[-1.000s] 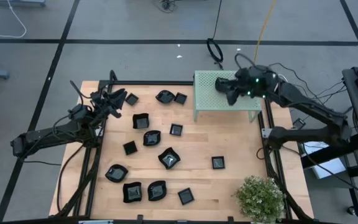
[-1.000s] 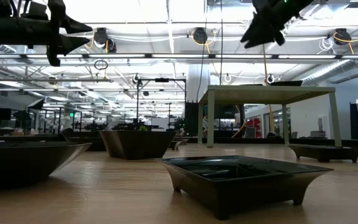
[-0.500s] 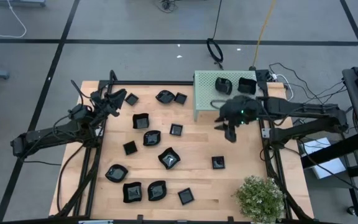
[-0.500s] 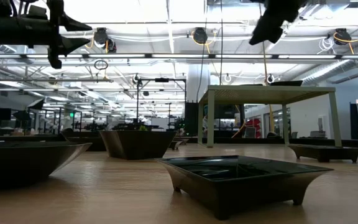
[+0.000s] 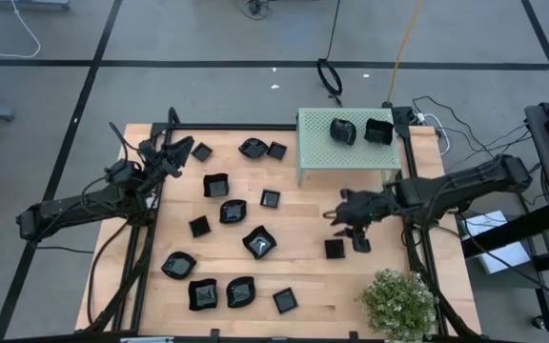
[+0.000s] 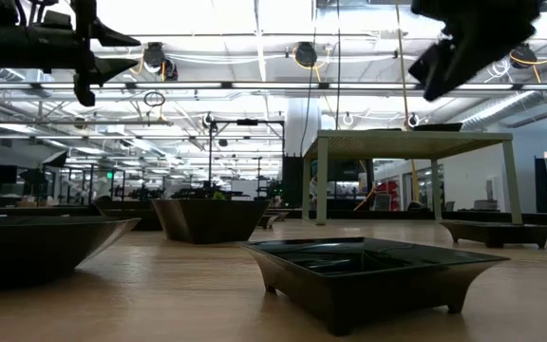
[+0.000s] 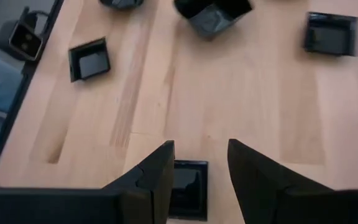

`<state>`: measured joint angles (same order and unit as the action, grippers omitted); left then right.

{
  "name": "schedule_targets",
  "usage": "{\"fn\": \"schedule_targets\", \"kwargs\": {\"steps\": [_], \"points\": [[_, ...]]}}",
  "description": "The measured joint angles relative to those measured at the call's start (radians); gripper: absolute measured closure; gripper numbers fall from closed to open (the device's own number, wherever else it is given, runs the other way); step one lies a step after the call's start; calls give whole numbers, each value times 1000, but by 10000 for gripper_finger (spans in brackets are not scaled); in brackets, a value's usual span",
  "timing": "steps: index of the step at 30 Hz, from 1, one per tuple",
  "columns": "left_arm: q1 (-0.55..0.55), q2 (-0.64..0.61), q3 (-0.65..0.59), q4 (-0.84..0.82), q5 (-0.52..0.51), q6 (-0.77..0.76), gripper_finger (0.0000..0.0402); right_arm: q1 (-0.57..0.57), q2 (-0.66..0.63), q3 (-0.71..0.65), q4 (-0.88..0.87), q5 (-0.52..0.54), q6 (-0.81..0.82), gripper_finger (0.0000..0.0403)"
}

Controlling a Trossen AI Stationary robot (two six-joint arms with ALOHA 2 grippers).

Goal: Pick & Place Mini shaped plates
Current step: Put the square plate on the shelf

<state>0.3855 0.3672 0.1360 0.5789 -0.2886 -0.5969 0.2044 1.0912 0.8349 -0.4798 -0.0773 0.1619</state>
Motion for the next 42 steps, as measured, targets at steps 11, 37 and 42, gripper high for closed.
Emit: {"fn": "schedule_targets", "kwargs": {"steps": [11,37,42], "points": [[-1,0,0,-2,2,-19,231,115,69,-196,127,48,-36,266],[-2,0,0,-67,26,-18,231,204,379,-192,306,35,-104,272],[-2,0,0,-86,26,-18,231,204,387,-192,307,37,-104,310]]}}
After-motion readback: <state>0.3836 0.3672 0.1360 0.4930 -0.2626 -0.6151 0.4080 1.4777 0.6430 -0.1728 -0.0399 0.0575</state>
